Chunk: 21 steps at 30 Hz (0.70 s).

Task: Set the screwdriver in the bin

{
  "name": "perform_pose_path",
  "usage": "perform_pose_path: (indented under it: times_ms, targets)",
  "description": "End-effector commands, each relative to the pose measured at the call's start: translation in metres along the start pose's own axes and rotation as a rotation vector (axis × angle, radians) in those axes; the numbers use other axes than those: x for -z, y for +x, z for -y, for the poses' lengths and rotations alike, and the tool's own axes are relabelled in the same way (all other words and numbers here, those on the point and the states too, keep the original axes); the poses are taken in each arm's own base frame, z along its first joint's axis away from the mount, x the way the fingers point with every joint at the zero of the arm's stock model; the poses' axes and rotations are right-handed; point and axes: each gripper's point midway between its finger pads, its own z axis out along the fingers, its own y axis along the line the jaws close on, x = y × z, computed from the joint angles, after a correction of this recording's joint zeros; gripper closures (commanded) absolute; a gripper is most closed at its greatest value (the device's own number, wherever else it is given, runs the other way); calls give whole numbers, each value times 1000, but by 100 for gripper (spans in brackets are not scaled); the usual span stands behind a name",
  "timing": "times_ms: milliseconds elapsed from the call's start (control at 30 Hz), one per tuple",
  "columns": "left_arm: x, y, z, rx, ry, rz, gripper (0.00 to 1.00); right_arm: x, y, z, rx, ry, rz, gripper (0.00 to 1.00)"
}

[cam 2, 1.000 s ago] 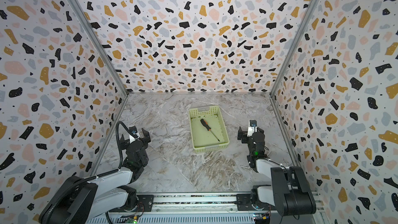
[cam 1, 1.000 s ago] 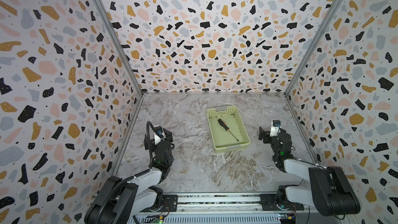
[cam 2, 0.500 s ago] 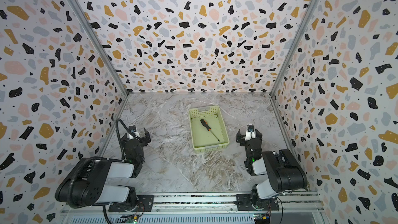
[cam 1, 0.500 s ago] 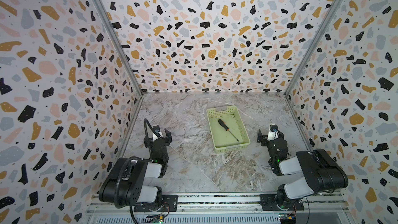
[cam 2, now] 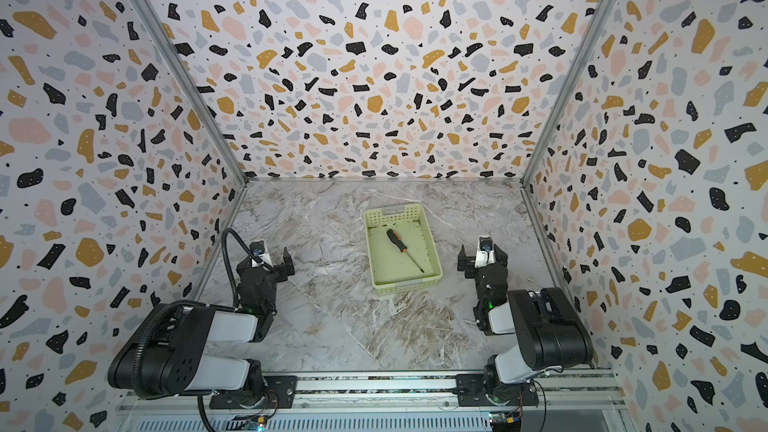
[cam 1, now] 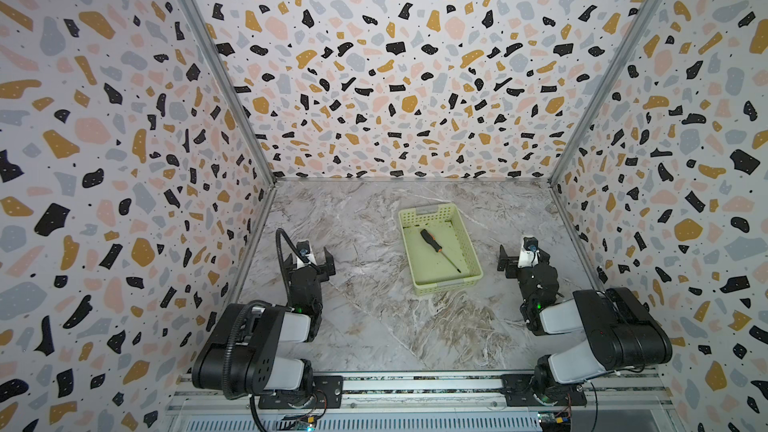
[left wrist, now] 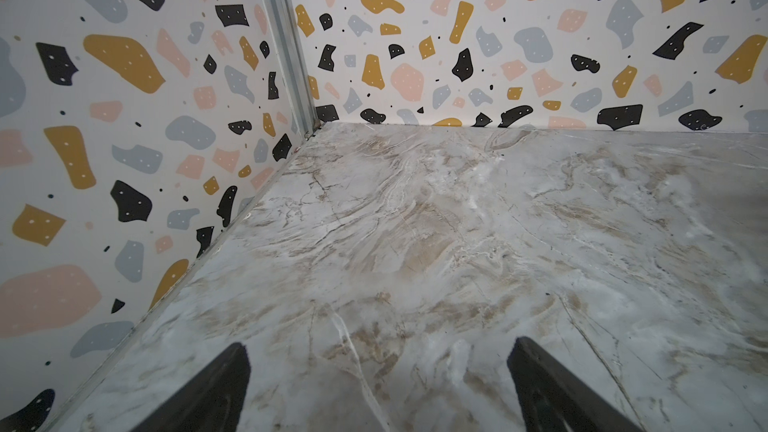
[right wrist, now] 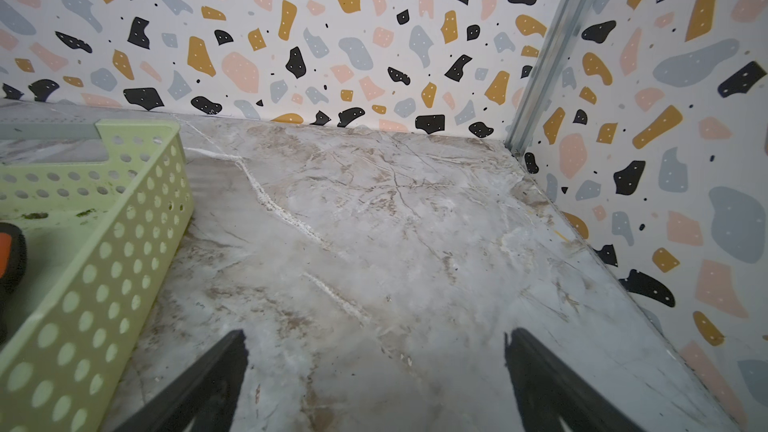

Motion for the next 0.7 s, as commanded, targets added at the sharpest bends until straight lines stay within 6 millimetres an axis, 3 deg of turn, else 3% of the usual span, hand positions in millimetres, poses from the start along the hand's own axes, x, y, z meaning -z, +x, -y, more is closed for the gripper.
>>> perform_pose_path:
  times_ms: [0, 667]
  targets:
    - [-3, -21, 0, 30, -1, 66, 0, -3, -9, 1, -12, -1, 23, 1]
    - [-2, -21, 0, 30, -1, 67, 0, -4, -9, 0, -13, -2, 21, 1]
